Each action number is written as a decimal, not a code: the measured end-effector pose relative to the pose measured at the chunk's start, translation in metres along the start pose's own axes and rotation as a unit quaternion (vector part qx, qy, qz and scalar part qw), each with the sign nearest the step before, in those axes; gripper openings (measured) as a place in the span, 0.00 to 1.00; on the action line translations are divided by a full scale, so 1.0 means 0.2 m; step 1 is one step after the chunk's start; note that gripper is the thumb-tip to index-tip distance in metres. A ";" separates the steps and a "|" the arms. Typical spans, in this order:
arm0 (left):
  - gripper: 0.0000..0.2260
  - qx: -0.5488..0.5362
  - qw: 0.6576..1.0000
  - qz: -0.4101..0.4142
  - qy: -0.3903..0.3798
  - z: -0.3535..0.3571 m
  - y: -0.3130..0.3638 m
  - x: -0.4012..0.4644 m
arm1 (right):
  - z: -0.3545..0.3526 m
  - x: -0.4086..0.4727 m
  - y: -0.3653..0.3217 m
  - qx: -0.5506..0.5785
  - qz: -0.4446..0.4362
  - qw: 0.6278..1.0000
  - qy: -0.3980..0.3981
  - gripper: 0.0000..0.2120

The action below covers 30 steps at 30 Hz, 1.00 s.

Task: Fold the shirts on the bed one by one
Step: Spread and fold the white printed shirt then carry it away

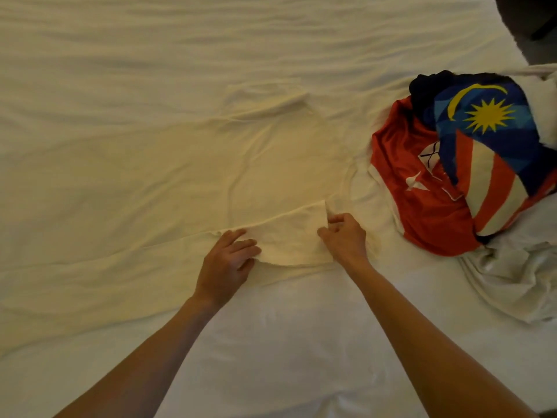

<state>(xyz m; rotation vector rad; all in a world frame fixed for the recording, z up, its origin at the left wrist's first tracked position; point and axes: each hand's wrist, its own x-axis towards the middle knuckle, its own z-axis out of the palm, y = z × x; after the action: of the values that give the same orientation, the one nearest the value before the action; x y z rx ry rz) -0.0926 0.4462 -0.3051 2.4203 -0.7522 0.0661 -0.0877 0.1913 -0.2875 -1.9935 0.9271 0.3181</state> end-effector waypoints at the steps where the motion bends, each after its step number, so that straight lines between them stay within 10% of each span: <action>1: 0.10 0.006 1.000 -0.007 0.004 -0.01 0.00 -0.01 | 0.00 -0.02 0.01 -0.013 -0.026 0.999 0.015 0.13; 5: 0.22 0.033 0.994 -0.098 -0.038 0.03 0.05 -0.06 | 0.12 -0.14 0.09 -0.111 -0.251 0.952 0.134 0.18; 11: 0.27 0.111 0.967 -0.154 -0.170 0.18 0.01 -0.09 | 0.34 -0.14 0.24 -0.349 -0.421 0.834 -0.067 0.28; 18: 0.29 0.200 0.920 -0.288 -0.174 -0.20 -0.46 -0.34 | 0.31 -0.11 0.29 -0.389 -0.231 0.890 0.049 0.33; 30: 0.16 0.105 0.975 -0.185 -0.068 -0.39 -0.67 0.77 | 0.38 0.47 -0.80 -0.273 -0.353 0.890 0.091 0.18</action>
<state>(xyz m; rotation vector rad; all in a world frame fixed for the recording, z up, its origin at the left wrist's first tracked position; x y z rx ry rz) 0.1174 0.5001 -0.2795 2.7503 -0.3537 -0.1772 0.1010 0.2595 -0.2838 -2.7595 0.1532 -0.0375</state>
